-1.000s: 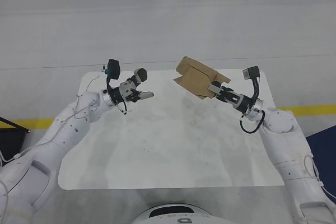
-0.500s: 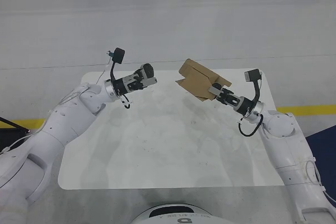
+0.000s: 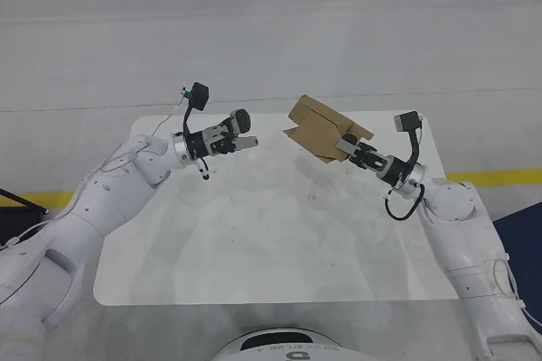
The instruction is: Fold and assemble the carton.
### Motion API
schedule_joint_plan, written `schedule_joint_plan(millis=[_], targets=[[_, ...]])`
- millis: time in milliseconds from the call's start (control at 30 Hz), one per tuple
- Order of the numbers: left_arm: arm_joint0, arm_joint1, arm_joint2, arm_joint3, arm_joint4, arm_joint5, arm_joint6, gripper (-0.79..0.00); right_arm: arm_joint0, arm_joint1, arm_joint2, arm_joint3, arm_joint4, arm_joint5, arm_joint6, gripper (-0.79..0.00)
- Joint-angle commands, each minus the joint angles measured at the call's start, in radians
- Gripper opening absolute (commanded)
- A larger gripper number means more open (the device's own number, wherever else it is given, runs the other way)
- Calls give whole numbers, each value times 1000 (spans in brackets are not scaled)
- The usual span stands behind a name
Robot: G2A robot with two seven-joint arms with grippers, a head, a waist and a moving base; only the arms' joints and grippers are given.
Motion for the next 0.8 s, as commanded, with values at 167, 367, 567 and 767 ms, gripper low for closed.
schedule_joint_plan(millis=[167,367,567,767], targets=[[50,31,2,-141,-319,0,-347,0,-14,4,-38,-44,-8,-20,88,-785],[60,55,-23,-142,-709,6,-718,0,-17,10,-55,-54,30,-46,158,-785],[43,54,13,-77,-731,21,-732,0,-2,16,-63,-36,84,-58,226,-785],[27,45,64,-82,-727,25,-736,0,11,22,-78,-25,161,-64,316,-785]])
